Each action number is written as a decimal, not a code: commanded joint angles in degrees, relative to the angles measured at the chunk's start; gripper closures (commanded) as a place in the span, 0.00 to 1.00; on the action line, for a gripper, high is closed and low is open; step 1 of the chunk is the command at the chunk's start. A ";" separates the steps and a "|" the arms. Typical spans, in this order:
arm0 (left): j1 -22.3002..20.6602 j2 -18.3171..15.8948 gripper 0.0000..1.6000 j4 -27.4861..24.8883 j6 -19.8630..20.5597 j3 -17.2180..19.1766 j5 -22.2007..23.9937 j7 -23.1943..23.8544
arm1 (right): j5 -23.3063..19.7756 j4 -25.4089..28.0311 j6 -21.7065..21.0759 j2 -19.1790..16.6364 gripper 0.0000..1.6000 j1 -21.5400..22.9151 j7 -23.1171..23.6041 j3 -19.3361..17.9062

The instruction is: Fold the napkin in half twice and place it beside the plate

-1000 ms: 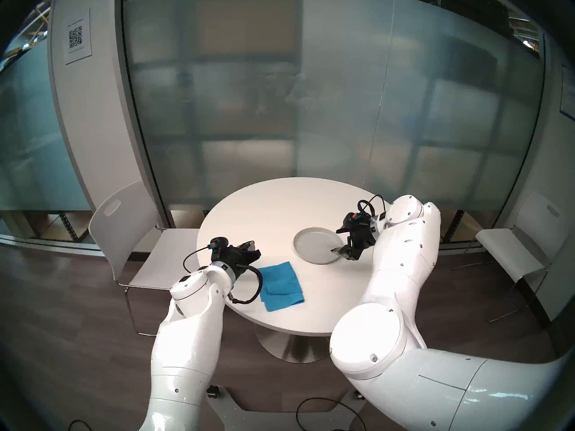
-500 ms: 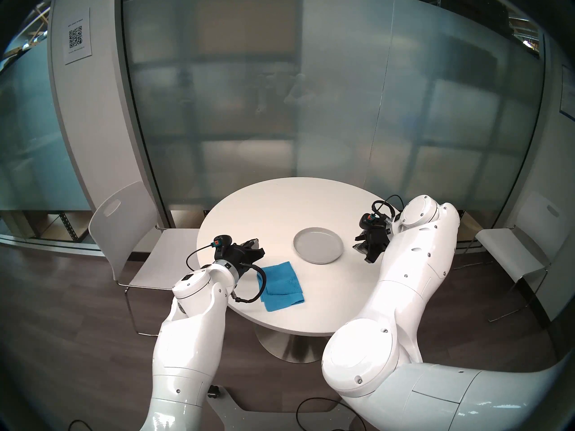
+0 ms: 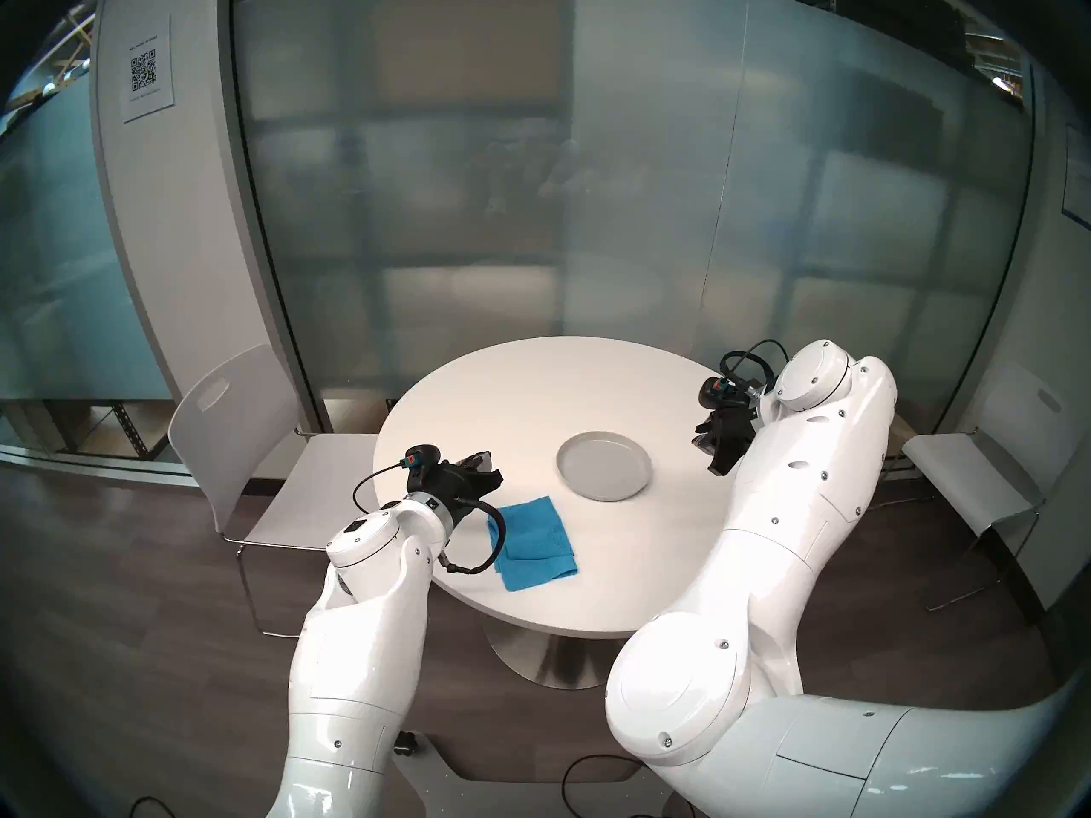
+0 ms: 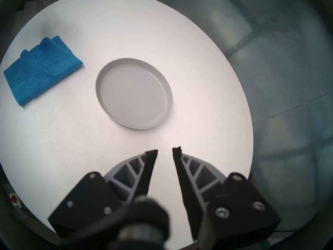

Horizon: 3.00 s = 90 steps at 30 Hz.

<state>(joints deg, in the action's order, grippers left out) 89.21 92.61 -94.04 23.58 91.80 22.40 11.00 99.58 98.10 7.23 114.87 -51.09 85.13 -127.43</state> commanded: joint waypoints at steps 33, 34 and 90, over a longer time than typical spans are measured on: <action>-0.32 -0.09 0.52 -1.51 -0.45 -1.11 0.05 -0.14 | -2.89 14.71 -24.23 0.13 0.13 0.94 -0.13 5.52; -0.31 -0.11 0.52 -1.52 -0.45 -1.10 0.06 -0.14 | -3.05 14.74 -24.95 0.13 0.13 0.68 -0.13 5.91; -0.60 -0.19 0.51 -0.33 -0.69 -3.54 1.05 -1.73 | -19.81 -10.89 -62.23 -2.07 0.00 -4.72 -24.14 20.00</action>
<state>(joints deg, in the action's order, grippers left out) 89.19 92.58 -93.21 23.48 88.34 23.24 9.64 84.69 92.07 -51.04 112.78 -56.46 54.32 -109.58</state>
